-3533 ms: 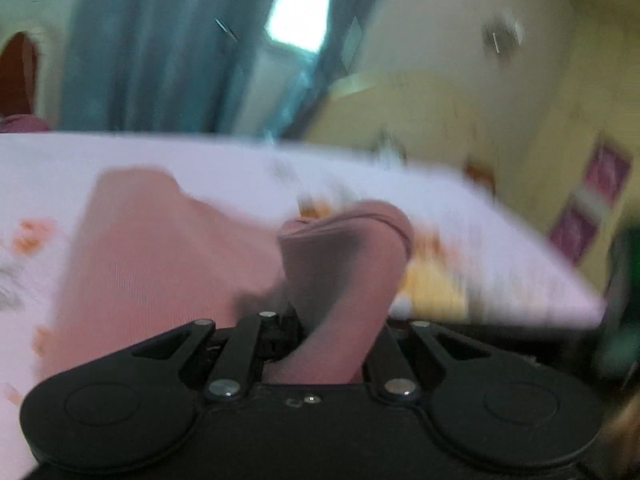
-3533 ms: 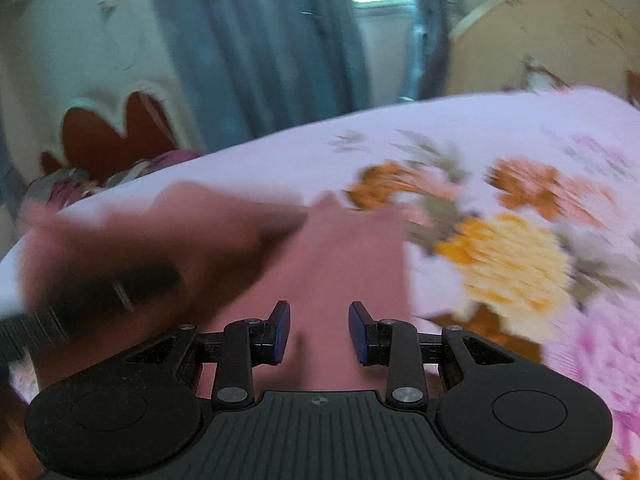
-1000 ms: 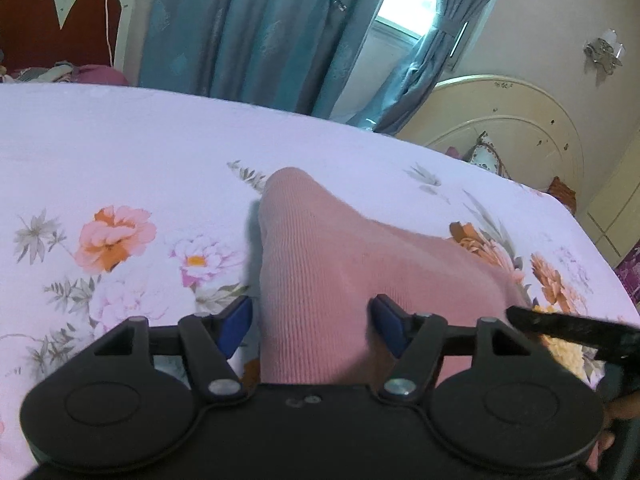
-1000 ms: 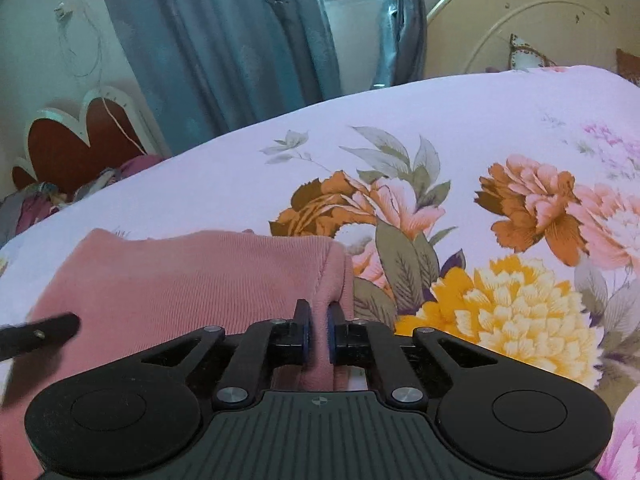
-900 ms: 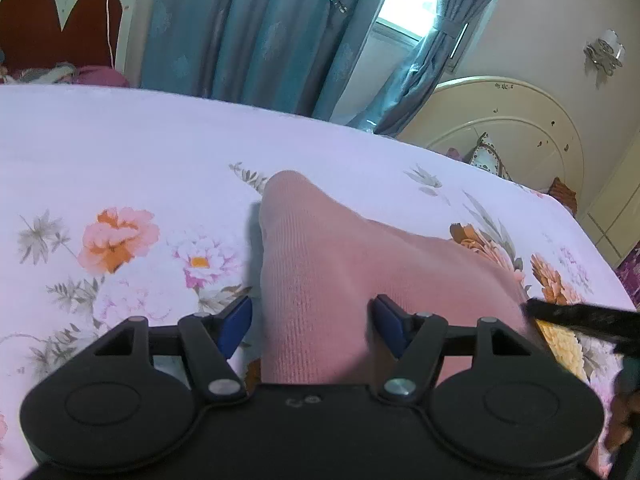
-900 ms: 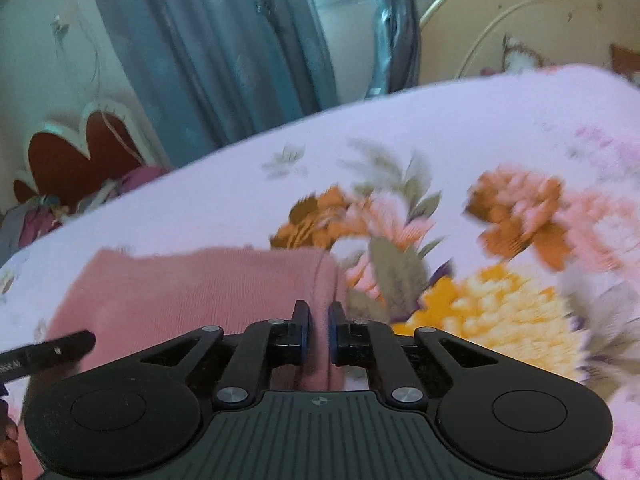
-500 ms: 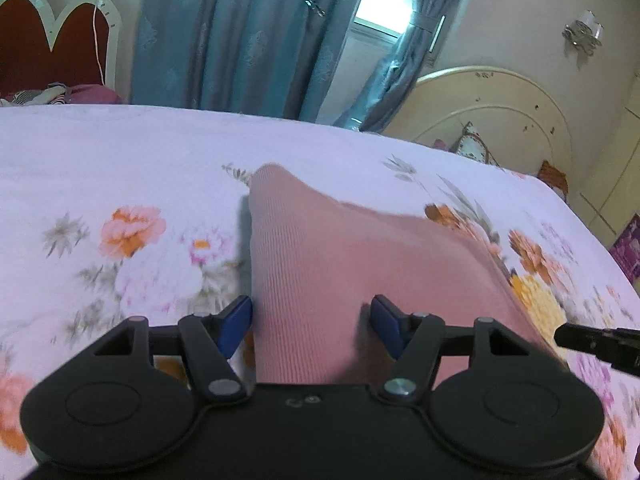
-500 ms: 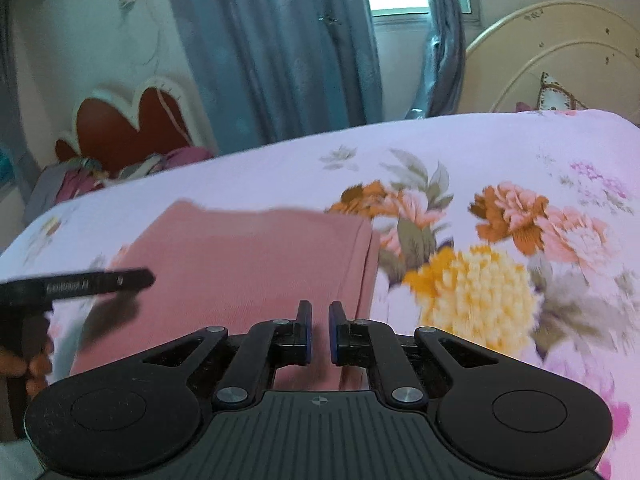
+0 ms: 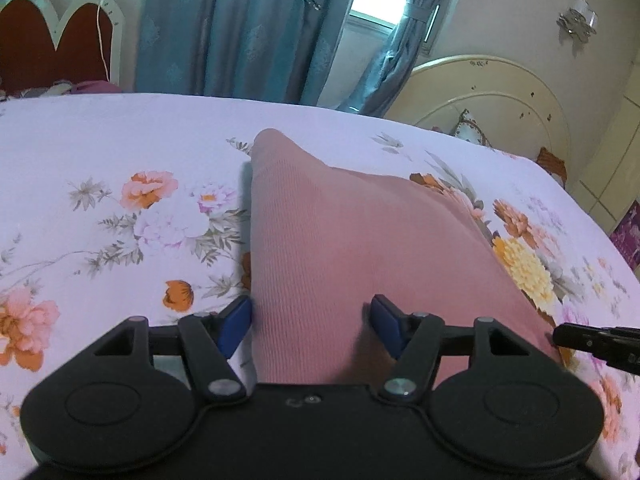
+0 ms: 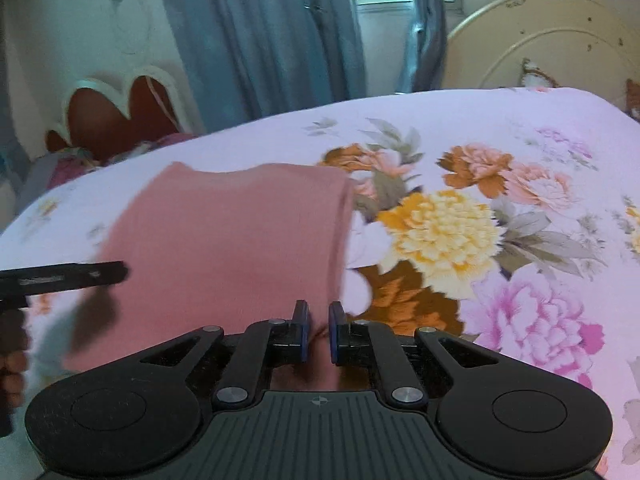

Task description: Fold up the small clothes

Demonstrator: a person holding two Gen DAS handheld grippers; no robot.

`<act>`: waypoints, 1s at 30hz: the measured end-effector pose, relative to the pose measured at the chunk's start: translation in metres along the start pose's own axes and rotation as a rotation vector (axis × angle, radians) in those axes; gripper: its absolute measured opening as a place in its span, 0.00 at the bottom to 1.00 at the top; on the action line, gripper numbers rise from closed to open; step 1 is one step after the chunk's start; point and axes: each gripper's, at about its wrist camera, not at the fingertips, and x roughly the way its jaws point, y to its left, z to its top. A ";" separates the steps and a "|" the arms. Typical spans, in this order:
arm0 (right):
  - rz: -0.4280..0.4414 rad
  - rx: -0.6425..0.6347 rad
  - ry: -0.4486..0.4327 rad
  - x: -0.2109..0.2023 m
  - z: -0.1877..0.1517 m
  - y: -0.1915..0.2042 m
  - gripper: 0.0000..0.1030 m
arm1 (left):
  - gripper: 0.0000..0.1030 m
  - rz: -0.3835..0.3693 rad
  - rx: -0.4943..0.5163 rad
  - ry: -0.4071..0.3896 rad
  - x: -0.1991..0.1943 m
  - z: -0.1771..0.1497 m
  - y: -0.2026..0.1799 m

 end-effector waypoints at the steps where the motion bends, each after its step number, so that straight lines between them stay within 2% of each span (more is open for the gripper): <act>1: 0.004 -0.015 0.015 -0.001 -0.006 0.004 0.08 | 0.62 -0.004 -0.003 0.004 -0.002 -0.003 0.000; 5: -0.060 -0.085 0.069 0.010 -0.029 0.005 0.08 | 0.65 -0.004 0.002 0.041 -0.002 -0.018 0.001; 12: -0.013 0.104 0.060 0.001 -0.033 -0.025 0.09 | 0.68 0.000 -0.001 0.058 0.000 -0.025 0.004; 14: -0.012 0.121 0.069 0.003 -0.036 -0.027 0.13 | 0.68 -0.003 -0.009 0.067 0.000 -0.025 0.004; 16: -0.020 0.098 0.067 -0.001 -0.028 -0.022 0.15 | 0.66 -0.008 -0.011 0.066 -0.003 -0.022 0.003; 21: -0.010 0.102 -0.030 -0.012 0.002 -0.015 0.15 | 0.66 -0.016 -0.026 0.019 -0.015 -0.006 -0.001; 25: 0.004 0.076 -0.068 -0.003 0.024 -0.005 0.15 | 0.66 -0.024 -0.023 -0.021 -0.014 0.015 -0.005; 30: -0.005 0.052 -0.094 0.022 0.051 0.010 0.15 | 0.54 -0.042 0.036 -0.065 0.004 0.044 -0.011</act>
